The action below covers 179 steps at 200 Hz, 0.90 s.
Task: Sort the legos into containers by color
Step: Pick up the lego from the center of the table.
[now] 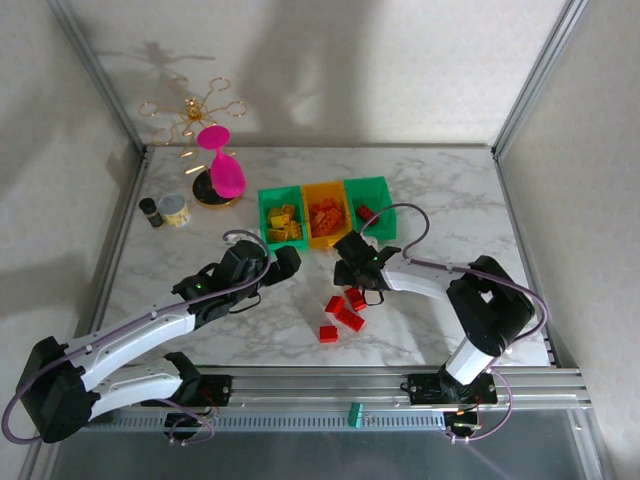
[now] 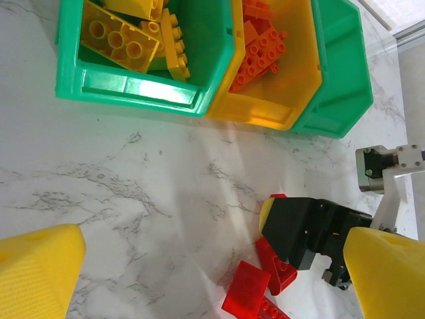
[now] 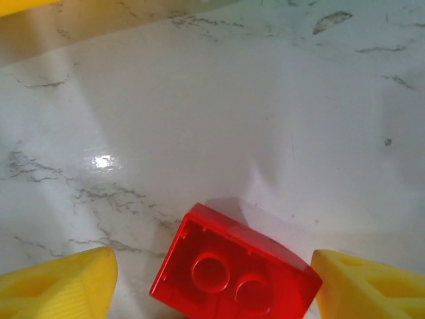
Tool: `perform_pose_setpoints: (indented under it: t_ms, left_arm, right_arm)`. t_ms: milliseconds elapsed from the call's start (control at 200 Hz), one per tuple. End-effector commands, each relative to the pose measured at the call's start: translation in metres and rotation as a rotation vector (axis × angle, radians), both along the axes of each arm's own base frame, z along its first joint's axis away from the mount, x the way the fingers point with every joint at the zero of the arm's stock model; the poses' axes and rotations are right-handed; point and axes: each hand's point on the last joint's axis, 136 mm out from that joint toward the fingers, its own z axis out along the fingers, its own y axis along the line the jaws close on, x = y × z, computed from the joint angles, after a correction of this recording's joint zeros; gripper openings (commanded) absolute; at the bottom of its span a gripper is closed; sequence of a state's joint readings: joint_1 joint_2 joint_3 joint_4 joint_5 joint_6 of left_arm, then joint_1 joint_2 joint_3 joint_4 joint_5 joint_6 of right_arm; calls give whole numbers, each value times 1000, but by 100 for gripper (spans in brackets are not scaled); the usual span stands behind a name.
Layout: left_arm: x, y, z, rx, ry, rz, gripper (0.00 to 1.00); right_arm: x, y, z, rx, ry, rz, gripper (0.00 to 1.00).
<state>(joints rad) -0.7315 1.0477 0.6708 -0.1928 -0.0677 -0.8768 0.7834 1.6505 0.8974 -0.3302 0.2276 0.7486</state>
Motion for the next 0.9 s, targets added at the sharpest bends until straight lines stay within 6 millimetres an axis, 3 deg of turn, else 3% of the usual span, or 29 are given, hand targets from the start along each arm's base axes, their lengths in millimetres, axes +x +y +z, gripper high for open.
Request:
perform_pose_setpoints:
  t_ms: [0,370,571,741,766,891]
  left_arm:
    - [0,3,-1,15,-3,15,100]
    - [2,0,1,19,-2,9,100]
    - [6,-2,10,18,-22,3,100]
    - [14,-9,23,21,-57,-9,100]
    - [16,-10,26,21,-64,-9,100]
    - [27,-18,35,30,-84,-14,100]
  right_arm:
    - [10,3,-1,-7,-26,-25,73]
    - [12,-5,3,-35,-56,-32,48]
    - [24,2,35,46,-109,-21,44]
    - [54,0,84,103,-225,-13,44]
    - [66,-10,90,98,-243,-42,44]
    - [108,-26,113,80,-311,-87,44]
